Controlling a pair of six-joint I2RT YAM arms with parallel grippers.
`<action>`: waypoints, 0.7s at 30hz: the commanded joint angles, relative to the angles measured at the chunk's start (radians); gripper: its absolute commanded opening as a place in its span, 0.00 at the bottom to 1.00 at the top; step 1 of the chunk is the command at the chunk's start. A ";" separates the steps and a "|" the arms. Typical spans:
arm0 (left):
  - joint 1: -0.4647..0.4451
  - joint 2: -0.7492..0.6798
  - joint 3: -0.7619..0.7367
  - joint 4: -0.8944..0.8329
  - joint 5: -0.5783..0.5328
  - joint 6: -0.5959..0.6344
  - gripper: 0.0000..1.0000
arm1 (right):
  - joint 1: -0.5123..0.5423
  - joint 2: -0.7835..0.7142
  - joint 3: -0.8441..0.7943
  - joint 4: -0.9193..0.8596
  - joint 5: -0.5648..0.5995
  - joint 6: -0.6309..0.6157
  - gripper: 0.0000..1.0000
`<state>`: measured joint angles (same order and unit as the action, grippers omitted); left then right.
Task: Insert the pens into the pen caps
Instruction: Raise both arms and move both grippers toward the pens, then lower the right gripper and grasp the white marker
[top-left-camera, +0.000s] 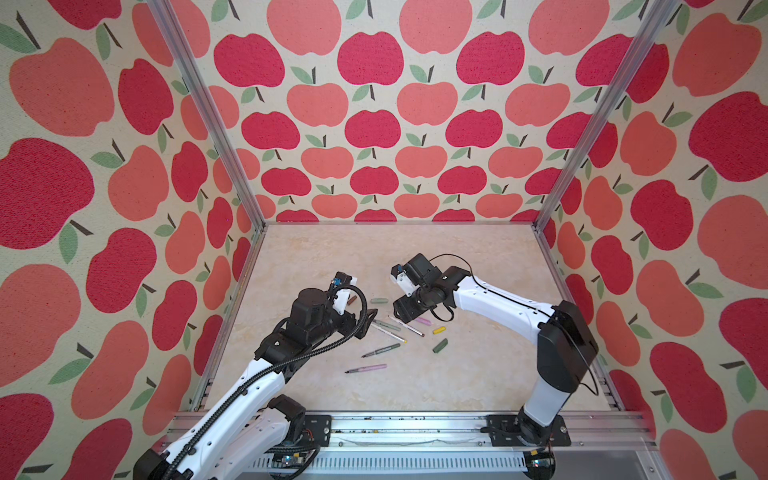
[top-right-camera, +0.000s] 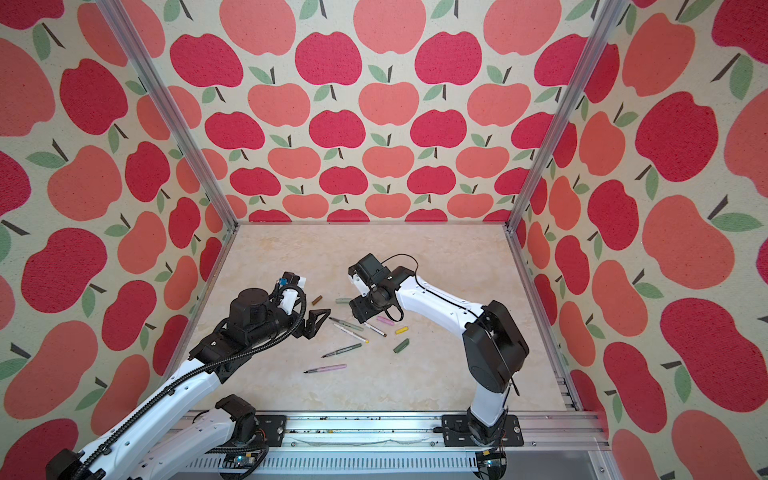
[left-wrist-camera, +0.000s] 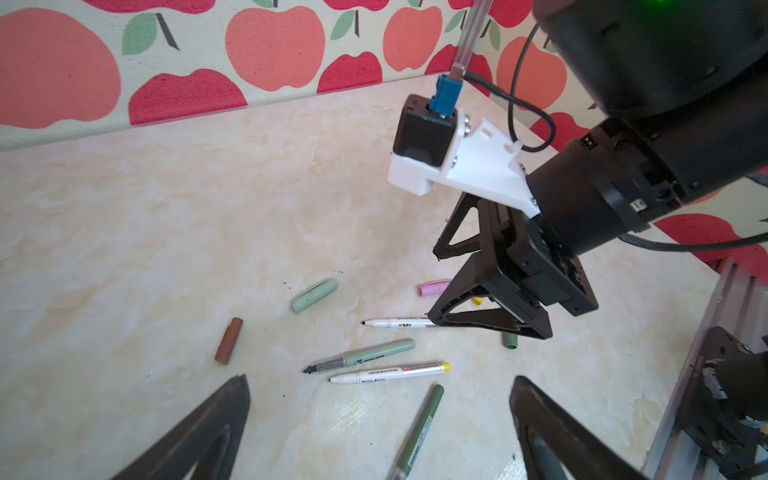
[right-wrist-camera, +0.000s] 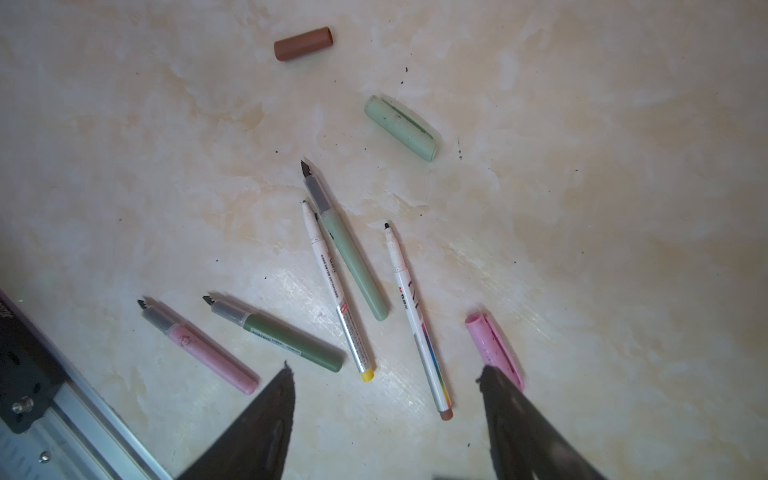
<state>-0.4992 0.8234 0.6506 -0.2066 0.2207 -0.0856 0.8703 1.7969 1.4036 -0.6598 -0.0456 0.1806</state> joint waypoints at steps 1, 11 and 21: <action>0.015 -0.029 0.037 -0.045 -0.139 -0.034 0.99 | 0.006 0.067 0.061 -0.070 -0.014 -0.035 0.66; 0.042 -0.069 0.025 -0.055 -0.195 -0.041 0.99 | 0.009 0.146 0.067 -0.075 0.014 -0.048 0.50; 0.069 -0.043 0.027 -0.053 -0.189 -0.055 0.99 | 0.020 0.177 0.030 -0.071 0.043 -0.075 0.42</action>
<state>-0.4374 0.7689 0.6518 -0.2436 0.0402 -0.1215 0.8783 1.9602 1.4509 -0.7052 -0.0223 0.1299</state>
